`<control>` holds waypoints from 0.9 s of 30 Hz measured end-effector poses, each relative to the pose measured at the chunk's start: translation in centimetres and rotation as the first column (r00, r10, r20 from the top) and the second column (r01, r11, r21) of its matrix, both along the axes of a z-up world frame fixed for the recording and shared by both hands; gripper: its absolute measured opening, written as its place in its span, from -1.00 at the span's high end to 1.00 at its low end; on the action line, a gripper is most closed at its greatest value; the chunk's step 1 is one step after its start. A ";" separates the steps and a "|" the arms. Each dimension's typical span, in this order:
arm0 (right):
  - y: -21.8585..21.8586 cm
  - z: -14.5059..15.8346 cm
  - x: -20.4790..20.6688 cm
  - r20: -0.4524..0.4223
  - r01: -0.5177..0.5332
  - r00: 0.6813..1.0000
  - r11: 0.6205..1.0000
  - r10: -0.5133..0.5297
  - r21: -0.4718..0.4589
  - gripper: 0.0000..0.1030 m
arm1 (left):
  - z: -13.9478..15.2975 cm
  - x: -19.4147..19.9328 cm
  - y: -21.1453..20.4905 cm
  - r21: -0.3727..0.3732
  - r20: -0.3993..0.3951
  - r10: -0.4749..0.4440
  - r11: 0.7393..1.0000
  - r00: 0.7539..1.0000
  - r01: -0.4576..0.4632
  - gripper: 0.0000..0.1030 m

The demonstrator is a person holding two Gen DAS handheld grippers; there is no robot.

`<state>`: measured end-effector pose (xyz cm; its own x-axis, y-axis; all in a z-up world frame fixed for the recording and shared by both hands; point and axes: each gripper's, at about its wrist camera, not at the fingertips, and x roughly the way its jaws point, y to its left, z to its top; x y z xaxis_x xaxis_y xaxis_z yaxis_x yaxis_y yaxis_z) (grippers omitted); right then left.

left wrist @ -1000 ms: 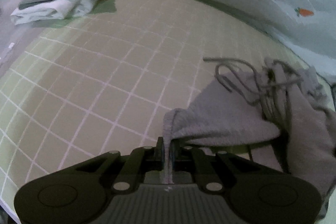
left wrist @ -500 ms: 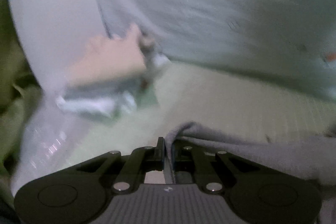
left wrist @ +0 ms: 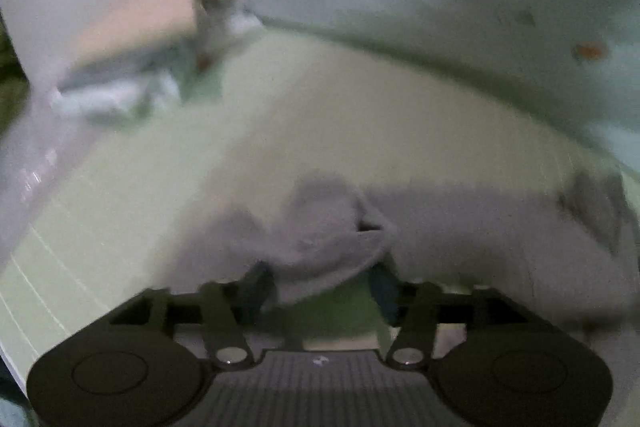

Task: Fold clothes

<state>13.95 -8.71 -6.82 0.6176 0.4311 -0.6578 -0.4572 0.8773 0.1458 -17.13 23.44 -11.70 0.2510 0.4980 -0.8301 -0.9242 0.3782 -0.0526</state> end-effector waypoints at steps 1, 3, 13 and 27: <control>0.1 -0.7 -1.0 -0.019 -0.015 1.000 1.000 0.015 -0.004 -0.67 | -0.6 0.2 -0.8 -0.021 -0.003 -0.013 1.000 1.000 0.013 -0.25; 0.5 -1.7 -2.3 -0.059 -0.043 0.997 0.999 0.042 -0.013 -0.67 | -1.7 0.3 -2.3 -0.059 -0.004 -0.029 0.998 1.000 0.029 -0.30; 2.2 -5.5 -4.7 -0.246 -0.132 0.961 0.991 0.127 -0.004 -0.67 | -3.8 3.6 -3.9 -0.111 -0.018 -0.212 0.972 0.977 0.209 -0.48; 6.4 -7.9 -4.4 -0.313 -0.147 0.941 0.988 0.128 -0.040 -0.66 | -2.4 3.2 -3.0 -0.085 0.079 -0.184 0.978 0.980 0.190 -0.64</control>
